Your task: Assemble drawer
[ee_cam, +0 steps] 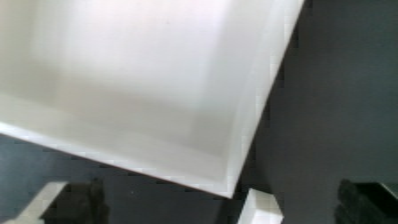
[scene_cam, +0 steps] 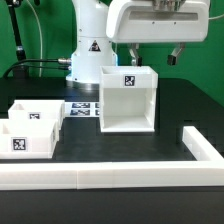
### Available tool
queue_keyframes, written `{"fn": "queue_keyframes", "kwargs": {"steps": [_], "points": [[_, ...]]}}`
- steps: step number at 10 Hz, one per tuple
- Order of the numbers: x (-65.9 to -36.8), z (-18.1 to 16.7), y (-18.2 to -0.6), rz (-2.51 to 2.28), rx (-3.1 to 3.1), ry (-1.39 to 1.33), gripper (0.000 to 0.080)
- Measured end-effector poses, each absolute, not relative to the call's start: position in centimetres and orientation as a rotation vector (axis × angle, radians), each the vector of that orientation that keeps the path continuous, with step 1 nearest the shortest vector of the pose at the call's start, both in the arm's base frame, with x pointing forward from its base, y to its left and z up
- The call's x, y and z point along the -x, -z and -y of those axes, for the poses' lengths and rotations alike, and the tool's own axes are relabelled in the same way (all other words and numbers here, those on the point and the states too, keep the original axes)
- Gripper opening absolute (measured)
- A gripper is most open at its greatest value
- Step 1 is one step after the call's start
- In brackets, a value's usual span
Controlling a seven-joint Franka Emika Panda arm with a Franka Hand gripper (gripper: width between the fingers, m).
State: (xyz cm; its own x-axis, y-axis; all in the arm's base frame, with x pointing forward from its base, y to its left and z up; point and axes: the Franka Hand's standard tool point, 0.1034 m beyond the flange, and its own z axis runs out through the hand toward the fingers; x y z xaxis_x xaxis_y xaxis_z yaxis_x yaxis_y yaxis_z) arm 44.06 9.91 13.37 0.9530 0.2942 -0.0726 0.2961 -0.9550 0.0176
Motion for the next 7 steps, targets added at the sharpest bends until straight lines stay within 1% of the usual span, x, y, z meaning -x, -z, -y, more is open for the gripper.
{"fn": "queue_keyframes", "kwargs": {"steps": [2, 3, 5, 7], "points": [[-44.0, -9.7, -13.5, -0.401, -3.08, 0.105, 0.065], [-43.7, -9.2, -14.1, -0.262, -3.085, 0.09, 0.065], [-41.3, -9.2, -13.4, -0.098, -3.095, 0.131, 0.065], [-40.1, -9.4, -12.4, -0.019, -3.126, 0.146, 0.065]]}}
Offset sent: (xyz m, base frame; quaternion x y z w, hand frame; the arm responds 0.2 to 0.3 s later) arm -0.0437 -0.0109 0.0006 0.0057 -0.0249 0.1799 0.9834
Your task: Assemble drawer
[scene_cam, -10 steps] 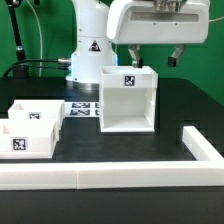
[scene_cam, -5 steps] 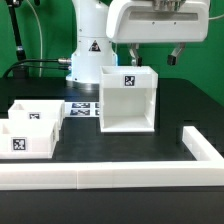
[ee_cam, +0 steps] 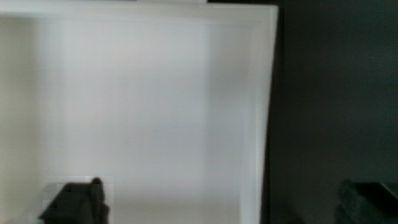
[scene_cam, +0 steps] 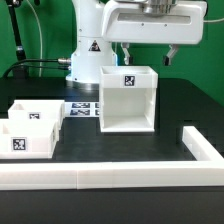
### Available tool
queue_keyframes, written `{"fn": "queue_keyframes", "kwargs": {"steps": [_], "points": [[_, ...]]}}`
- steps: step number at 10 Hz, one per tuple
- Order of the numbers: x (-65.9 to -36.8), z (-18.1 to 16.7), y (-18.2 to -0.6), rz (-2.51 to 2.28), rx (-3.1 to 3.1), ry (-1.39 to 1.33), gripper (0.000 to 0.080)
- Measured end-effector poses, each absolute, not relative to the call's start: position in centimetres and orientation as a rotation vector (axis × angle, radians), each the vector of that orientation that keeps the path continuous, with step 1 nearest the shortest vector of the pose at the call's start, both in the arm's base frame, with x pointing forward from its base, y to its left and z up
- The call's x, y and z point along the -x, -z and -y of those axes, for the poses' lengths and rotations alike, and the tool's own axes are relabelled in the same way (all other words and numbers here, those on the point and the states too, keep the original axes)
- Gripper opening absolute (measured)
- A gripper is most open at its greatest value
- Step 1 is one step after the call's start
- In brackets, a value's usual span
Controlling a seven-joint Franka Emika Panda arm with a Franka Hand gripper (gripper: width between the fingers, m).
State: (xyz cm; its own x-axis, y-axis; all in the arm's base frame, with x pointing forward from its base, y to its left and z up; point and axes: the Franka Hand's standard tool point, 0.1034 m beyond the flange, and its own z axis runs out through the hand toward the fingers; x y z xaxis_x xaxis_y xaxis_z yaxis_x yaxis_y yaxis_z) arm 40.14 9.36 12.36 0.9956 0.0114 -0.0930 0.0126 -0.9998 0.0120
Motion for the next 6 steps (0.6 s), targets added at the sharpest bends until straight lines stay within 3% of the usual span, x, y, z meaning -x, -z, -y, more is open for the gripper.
{"fn": "queue_keyframes", "kwargs": {"steps": [3, 6], "points": [[-38.8, -10.8, -9.6, 0.013, -3.142, 0.101, 0.065], [-39.1, -11.4, -9.4, -0.001, -3.146, 0.081, 0.065]]}}
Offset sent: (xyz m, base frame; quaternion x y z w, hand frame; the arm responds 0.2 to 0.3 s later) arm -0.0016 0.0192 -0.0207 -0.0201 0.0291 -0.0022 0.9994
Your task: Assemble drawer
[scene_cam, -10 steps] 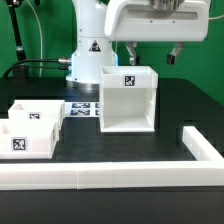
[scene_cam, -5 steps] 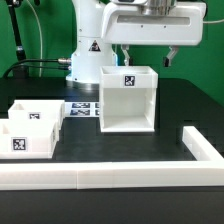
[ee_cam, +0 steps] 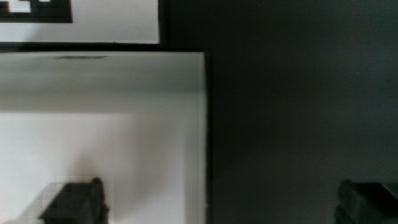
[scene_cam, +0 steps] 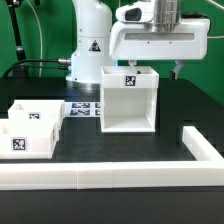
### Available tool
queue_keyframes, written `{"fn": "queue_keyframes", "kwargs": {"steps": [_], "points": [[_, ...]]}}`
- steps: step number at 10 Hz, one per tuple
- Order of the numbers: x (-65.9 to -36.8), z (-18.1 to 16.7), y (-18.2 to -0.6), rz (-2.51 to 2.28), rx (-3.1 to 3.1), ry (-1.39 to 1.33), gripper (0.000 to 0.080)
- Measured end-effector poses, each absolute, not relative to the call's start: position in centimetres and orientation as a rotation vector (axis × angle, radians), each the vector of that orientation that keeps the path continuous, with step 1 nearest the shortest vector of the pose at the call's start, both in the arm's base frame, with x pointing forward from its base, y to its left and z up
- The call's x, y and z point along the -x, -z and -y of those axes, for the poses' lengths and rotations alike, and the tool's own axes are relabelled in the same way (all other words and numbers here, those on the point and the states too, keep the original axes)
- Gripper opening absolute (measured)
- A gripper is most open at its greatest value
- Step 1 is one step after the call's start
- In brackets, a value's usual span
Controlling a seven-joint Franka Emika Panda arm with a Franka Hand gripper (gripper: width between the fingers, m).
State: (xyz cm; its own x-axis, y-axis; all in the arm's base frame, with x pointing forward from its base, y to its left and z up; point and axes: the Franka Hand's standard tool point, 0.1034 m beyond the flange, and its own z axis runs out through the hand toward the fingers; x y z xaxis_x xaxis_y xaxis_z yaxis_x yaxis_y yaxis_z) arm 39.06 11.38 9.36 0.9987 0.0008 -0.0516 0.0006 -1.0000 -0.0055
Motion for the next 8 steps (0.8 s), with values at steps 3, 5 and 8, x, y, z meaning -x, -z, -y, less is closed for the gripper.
{"fn": "queue_keyframes", "kwargs": {"steps": [3, 5, 8], "points": [[-39.05, -11.38, -9.33, 0.002, 3.135, -0.082, 0.0364], [-39.05, -11.38, -9.33, 0.002, 3.135, -0.082, 0.0067], [-39.06, -11.38, -9.33, 0.001, 3.135, -0.081, 0.0036]]}}
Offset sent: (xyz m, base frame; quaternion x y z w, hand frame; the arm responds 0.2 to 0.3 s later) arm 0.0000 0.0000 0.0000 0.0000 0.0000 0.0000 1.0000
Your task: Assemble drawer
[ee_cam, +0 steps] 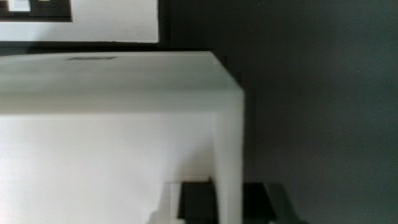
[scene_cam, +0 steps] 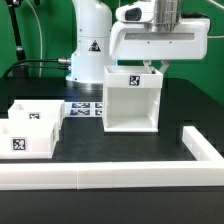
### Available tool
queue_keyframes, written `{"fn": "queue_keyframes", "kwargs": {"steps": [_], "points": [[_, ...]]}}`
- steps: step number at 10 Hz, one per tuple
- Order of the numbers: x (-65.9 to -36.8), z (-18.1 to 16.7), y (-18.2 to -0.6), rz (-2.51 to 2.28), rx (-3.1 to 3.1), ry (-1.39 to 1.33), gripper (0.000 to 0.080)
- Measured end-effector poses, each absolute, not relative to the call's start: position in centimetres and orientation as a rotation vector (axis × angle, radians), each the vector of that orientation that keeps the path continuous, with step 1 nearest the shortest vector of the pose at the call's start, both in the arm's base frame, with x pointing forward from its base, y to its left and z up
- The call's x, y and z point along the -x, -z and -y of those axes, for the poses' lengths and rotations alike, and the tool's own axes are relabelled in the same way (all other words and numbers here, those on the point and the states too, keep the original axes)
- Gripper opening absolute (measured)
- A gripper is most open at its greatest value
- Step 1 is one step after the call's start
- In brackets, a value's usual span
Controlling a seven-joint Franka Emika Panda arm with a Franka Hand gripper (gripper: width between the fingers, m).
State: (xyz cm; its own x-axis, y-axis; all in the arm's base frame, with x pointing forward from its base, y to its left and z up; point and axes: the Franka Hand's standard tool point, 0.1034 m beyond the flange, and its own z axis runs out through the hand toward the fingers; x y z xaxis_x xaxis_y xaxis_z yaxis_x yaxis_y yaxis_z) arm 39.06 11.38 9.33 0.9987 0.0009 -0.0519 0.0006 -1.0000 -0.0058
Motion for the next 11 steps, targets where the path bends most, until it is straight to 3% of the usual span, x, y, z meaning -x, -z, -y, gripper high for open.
{"fn": "queue_keyframes", "kwargs": {"steps": [4, 11], "points": [[-39.3, -11.3, -9.3, 0.022, 3.133, -0.079, 0.0036], [-51.1, -10.3, -9.5, 0.063, 3.098, 0.075, 0.0037]]}}
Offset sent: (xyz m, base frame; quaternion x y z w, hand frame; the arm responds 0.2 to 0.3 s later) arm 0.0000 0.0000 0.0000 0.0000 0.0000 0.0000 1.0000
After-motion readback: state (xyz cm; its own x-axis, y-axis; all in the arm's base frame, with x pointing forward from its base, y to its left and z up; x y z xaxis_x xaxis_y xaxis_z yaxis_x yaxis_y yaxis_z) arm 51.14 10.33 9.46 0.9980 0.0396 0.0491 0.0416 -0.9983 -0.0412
